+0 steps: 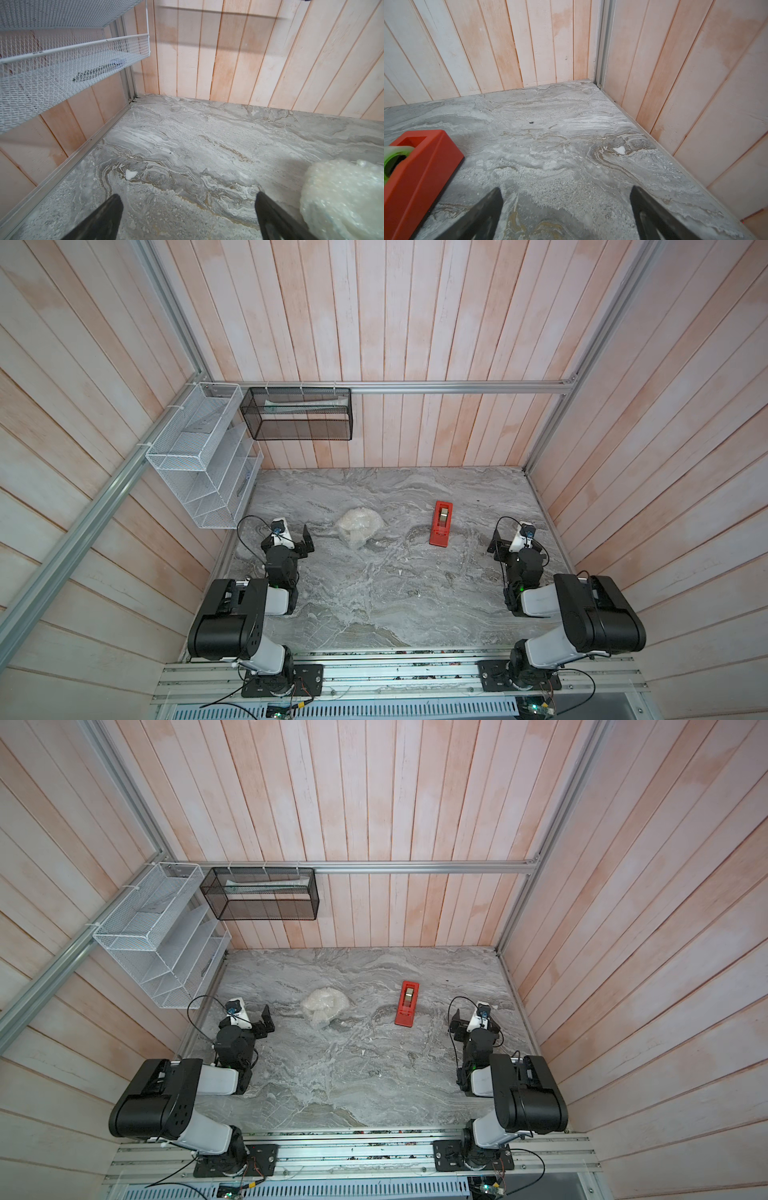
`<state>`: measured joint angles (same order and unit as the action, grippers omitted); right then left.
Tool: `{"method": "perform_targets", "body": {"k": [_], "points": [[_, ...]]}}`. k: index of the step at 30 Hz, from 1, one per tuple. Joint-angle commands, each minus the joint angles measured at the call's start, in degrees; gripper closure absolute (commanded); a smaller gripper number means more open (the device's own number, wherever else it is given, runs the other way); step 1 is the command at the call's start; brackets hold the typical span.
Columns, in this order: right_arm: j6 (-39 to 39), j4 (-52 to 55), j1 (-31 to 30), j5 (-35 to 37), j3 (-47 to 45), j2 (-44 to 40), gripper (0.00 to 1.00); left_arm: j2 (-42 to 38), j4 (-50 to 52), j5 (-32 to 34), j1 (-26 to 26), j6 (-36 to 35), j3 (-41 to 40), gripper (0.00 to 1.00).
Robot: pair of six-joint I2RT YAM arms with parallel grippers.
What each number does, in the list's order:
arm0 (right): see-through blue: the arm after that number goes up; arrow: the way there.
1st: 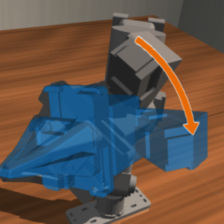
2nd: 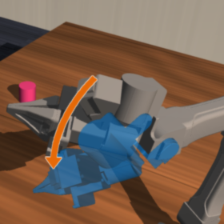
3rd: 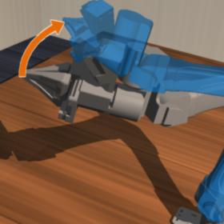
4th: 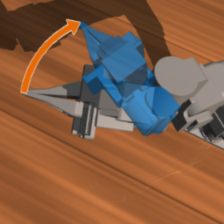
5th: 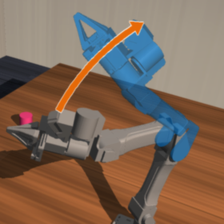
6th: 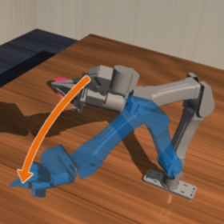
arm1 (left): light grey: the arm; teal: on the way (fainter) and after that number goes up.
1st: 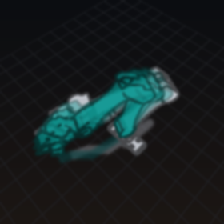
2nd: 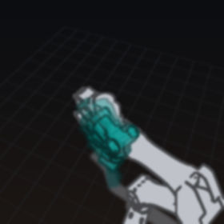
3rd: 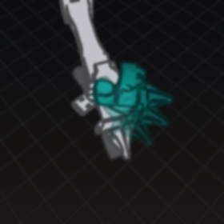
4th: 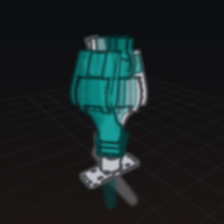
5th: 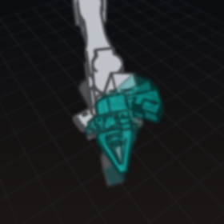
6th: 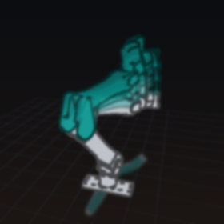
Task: Wrap bowls in bubble wrap
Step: Reset both arms
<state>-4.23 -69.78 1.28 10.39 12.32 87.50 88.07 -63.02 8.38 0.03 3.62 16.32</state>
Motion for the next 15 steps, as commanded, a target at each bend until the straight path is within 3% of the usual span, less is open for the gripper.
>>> {"method": "perform_targets", "body": {"k": [1,15], "points": [[0.62,0.09,0.03,-0.56,0.96,-0.85,0.02,0.13,-1.40,0.59,0.19,-0.72,-0.31,0.00],[1.11,0.28,-0.15,-1.01,1.18,-0.69,0.02,0.12,-1.40,0.65,0.14,-0.77,-0.29,0.00]]}}
